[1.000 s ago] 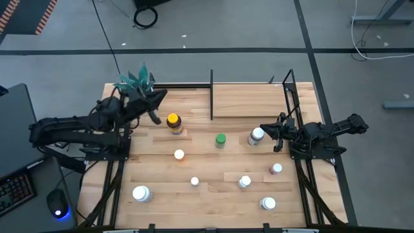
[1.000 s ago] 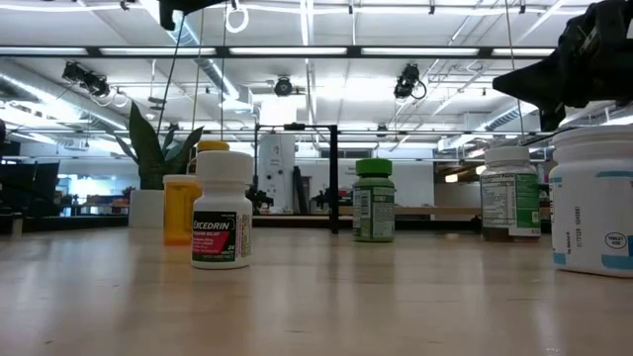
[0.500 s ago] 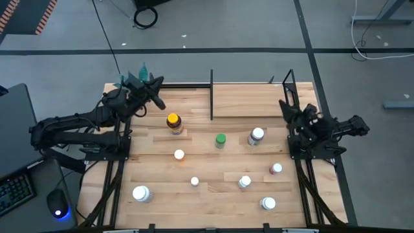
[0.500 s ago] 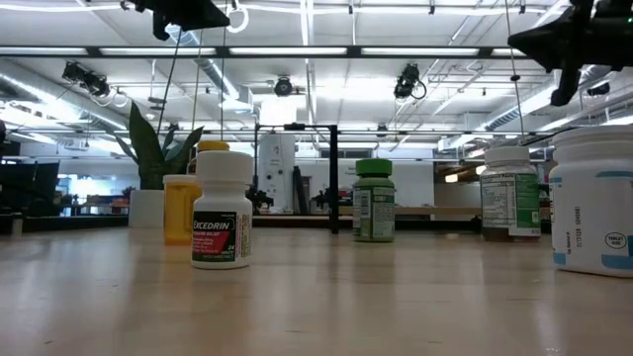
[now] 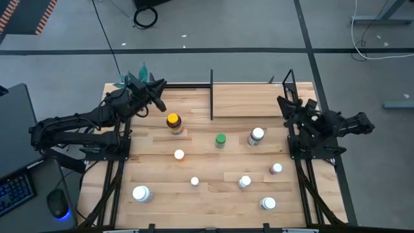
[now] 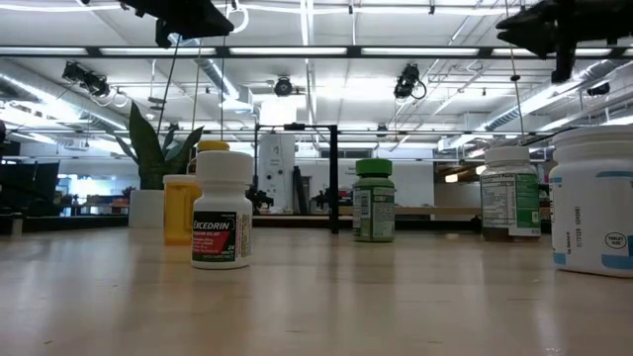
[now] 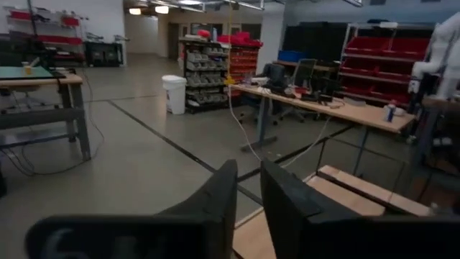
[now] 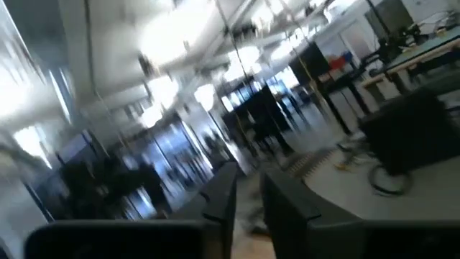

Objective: Pick and place medicine bottles onto shelf by color
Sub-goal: Put the transparent pill bottle on the shelf

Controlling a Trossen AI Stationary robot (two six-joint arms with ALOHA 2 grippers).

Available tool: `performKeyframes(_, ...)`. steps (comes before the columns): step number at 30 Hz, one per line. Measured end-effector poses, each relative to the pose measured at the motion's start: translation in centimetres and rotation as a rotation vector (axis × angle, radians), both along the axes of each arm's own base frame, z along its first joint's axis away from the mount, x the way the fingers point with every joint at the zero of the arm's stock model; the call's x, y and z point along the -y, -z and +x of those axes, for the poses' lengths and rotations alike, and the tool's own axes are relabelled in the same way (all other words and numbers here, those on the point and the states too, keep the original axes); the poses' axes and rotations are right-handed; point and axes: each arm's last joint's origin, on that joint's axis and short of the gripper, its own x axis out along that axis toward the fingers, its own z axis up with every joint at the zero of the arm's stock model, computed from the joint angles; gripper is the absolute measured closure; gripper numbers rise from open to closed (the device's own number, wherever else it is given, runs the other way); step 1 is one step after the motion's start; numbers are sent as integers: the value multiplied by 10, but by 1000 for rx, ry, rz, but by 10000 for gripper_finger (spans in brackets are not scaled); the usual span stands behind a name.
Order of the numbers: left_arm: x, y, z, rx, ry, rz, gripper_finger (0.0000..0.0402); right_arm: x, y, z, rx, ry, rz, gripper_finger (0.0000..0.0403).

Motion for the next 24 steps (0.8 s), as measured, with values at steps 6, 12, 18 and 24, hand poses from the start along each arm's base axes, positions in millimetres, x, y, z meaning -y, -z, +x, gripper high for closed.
performKeyframes(6,1,3,0,-39,11,-10,251,-4,-57,20,-274,5,25,248)
performKeyframes(12,5,-5,-15,-20,9,20,195,-12,-83,50,-649,-125,161,222)
performKeyframes(18,5,-9,-27,-13,-13,38,182,-14,-82,81,-980,-244,335,221)
performKeyframes(24,5,-3,-27,-55,-13,7,182,-15,-60,113,-1172,-407,496,221)
